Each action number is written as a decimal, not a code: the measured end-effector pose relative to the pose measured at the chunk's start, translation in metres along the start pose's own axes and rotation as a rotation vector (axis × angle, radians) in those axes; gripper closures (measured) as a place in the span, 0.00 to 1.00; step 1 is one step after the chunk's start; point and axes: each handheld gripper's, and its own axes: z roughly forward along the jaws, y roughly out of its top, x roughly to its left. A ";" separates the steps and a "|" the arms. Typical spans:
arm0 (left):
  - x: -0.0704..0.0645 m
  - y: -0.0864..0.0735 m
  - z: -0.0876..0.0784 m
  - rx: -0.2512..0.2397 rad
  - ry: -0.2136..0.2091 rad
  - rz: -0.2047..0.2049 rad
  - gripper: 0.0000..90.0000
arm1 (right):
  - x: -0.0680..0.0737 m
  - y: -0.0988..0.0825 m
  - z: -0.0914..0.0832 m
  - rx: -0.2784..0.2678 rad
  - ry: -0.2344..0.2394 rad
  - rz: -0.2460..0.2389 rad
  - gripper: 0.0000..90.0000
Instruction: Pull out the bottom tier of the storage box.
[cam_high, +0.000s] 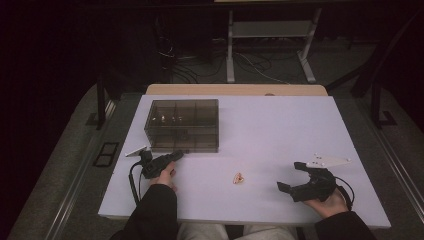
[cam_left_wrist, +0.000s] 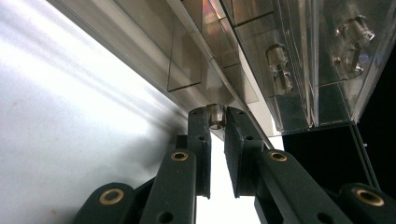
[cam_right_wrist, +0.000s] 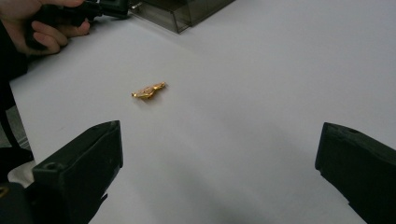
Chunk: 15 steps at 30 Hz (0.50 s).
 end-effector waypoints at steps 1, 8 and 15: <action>0.000 0.000 0.000 0.000 0.002 0.000 0.89 | 0.000 0.000 0.000 0.000 0.000 0.000 0.01; 0.000 -0.001 -0.001 -0.001 0.001 0.000 0.89 | 0.000 0.000 0.001 0.008 0.000 0.002 0.01; 0.000 -0.001 -0.001 0.000 -0.001 0.001 0.89 | 0.000 0.000 0.001 0.010 0.001 -0.004 0.01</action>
